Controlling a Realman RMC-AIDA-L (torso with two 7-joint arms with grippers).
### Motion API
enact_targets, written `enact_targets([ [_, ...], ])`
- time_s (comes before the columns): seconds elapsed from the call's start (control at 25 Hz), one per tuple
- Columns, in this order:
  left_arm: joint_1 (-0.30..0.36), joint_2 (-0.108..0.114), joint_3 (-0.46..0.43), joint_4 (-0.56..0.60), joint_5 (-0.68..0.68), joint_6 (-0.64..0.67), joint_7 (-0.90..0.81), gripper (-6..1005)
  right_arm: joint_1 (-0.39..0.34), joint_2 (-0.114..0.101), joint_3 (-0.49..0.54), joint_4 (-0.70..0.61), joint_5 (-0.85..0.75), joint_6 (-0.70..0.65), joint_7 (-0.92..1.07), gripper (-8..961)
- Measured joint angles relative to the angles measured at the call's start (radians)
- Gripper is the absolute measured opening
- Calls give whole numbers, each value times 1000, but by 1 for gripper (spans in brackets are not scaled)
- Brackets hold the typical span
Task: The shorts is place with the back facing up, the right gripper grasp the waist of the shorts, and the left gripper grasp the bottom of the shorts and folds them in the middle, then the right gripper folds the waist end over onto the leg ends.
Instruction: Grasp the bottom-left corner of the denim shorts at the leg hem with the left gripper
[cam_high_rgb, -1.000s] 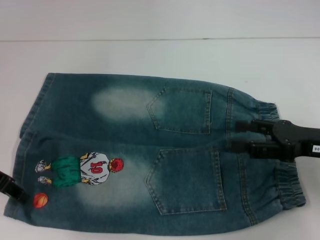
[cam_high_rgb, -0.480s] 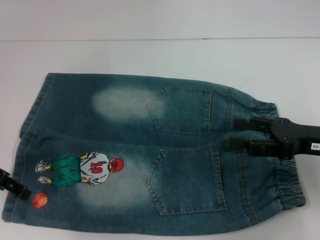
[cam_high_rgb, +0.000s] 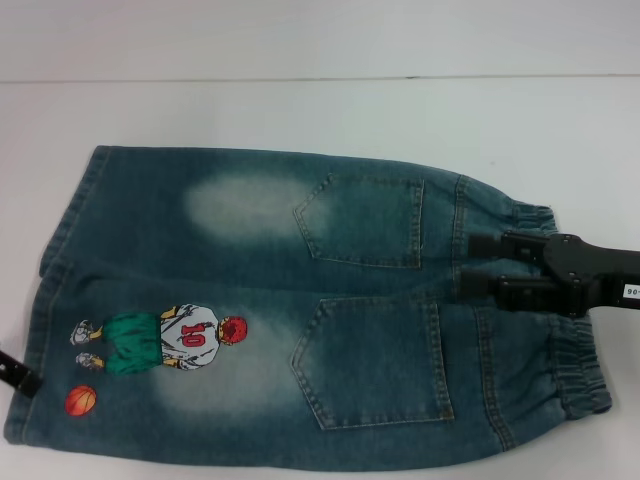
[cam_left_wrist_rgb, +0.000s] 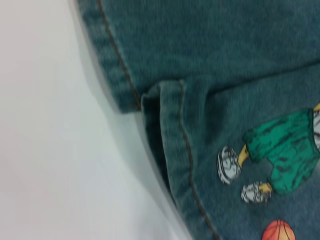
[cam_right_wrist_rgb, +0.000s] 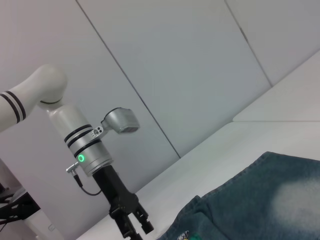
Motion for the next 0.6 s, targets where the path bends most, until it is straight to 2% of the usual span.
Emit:
enact_targets([
  [0.24, 5, 9, 27, -6, 0, 56, -4, 861, 1, 0, 3, 0, 0, -1, 0, 910],
  [0.6, 8, 7, 64, -21, 0, 88, -9, 859, 3, 0, 3, 0, 0, -1, -1, 909],
])
